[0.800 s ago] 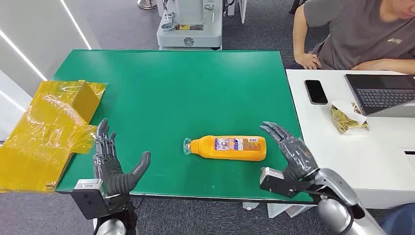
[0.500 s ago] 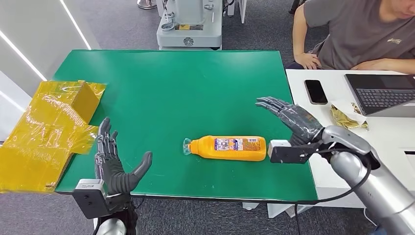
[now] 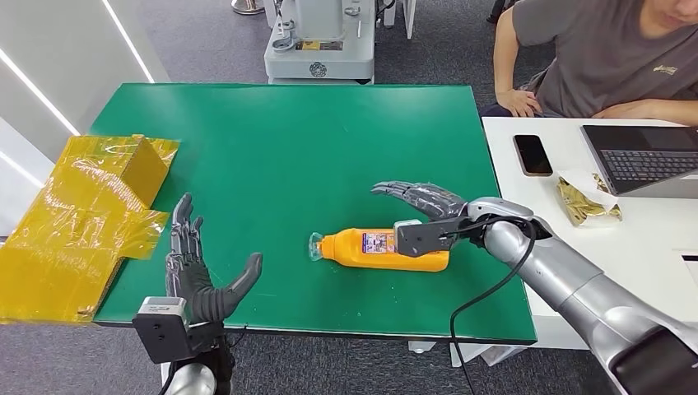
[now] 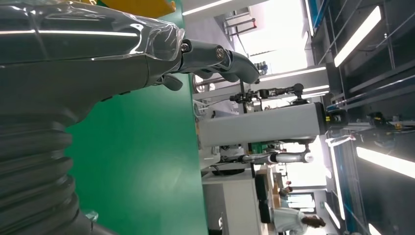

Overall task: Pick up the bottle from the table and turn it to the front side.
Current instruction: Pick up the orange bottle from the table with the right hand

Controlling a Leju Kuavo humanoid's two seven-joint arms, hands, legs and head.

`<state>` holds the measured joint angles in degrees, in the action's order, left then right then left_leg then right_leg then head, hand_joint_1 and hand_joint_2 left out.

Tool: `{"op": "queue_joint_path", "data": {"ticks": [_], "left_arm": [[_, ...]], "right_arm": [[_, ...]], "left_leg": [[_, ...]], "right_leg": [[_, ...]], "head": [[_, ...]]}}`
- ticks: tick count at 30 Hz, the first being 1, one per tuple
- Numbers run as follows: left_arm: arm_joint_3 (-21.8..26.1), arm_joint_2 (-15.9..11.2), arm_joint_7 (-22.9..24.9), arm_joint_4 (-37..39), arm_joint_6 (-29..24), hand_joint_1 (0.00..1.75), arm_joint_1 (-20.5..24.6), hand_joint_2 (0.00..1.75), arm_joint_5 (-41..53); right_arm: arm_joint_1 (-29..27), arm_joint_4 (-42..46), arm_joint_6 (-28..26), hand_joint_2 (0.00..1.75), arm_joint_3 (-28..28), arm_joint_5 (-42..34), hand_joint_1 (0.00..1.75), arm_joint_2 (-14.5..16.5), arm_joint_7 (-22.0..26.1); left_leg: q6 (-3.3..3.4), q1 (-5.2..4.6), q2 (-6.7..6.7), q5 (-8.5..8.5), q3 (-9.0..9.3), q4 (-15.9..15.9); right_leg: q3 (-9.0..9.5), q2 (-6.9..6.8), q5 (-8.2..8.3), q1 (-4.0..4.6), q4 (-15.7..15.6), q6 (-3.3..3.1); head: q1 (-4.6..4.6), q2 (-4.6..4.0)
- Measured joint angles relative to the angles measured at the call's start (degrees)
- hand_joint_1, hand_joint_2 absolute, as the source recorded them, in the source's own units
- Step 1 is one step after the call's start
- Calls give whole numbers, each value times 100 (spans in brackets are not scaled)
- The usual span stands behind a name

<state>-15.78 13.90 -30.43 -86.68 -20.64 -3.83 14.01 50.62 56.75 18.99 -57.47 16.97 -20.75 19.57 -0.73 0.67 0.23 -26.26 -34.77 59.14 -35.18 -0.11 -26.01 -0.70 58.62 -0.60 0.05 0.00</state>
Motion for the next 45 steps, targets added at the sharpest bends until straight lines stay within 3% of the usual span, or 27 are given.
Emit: {"op": "queue_joint_path", "data": {"ticks": [9,26,30,45], "left_arm": [[0,1,109,13,162,0,39,175,38],[-33,-1,112,217,162,0,120,175,-156],[-91,-3,110,294,148,0,133,175,-198],[-175,-10,44,444,-49,0,142,175,-282]], "right_arm": [[-280,-556,-361,175,-245,32,0,85,-298],[-755,-930,-779,175,-39,242,0,80,-784],[-823,-937,-835,175,33,257,169,84,-785],[-1004,-1098,-1341,175,334,568,175,271,-612]], "left_leg": [[2,-2,1,-1,0,4],[2,-2,5,-2,1,3],[3,-1,4,-2,1,3],[2,-1,5,-2,1,3]], "right_leg": [[0,0,1,-1,-3,1],[-1,3,0,-1,-3,0],[0,3,1,-1,-3,0],[0,3,1,-1,-2,0]], "head": [[-1,0],[-1,0],[-1,0],[-1,0]]}}
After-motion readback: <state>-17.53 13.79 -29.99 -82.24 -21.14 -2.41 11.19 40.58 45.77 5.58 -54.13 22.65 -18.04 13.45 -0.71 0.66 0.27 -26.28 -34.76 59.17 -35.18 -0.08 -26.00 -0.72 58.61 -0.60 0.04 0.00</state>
